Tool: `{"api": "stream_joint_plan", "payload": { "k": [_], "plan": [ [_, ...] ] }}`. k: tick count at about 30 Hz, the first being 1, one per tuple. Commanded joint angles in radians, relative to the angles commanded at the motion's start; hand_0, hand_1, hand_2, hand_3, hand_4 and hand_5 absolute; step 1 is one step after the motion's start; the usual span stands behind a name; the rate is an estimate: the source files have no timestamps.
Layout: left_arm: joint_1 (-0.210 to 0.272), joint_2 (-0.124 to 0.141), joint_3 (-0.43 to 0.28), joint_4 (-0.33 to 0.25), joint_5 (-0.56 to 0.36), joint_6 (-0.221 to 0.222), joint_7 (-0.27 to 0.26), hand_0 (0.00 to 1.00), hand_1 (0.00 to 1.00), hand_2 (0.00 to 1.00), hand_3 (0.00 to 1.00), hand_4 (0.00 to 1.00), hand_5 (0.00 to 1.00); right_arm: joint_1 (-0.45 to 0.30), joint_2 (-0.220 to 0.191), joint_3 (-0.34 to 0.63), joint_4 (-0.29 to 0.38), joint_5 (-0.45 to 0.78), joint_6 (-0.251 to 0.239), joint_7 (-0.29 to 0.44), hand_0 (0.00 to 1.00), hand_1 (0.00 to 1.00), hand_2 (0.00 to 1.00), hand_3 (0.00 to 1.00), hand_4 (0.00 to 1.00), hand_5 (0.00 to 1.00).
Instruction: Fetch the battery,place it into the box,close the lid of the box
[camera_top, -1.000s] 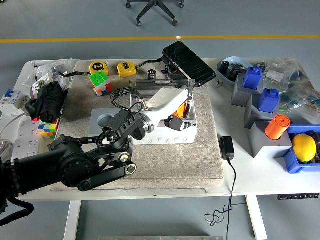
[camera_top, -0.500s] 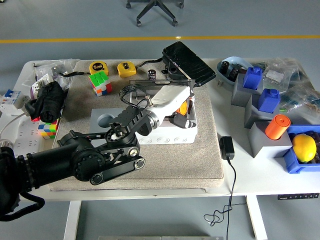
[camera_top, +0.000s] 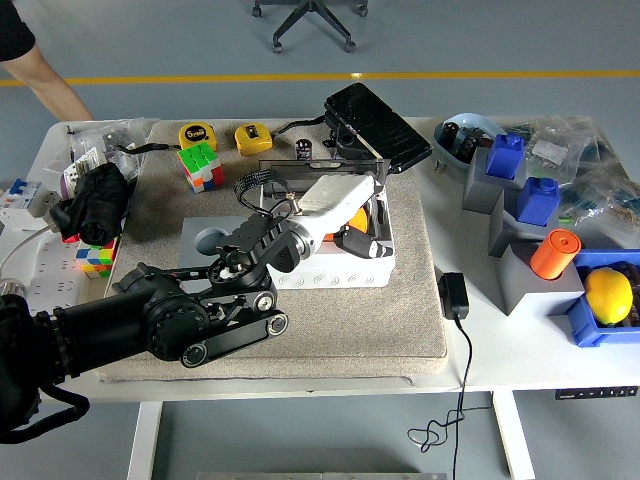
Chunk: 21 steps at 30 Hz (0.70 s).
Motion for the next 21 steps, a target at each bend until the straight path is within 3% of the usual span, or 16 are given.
{"api": "stream_joint_plan", "payload": {
  "k": [12,21],
  "plan": [
    [0.013,0.006,-0.029,-0.024,-0.007,0.001,-0.008,0.288,0.452,0.432,0.482,0.998,0.284,-0.002,0.002,0.000,0.000,0.000,0.000,0.000,0.591,0.604,0.580,0.557,0.928,0.444],
    [0.060,0.042,-0.093,-0.123,0.000,-0.002,-0.015,0.292,0.460,0.432,0.479,0.998,0.288,-0.004,0.002,0.008,-0.001,-0.002,0.000,0.000,0.592,0.605,0.580,0.557,0.928,0.444]
  ]
}}
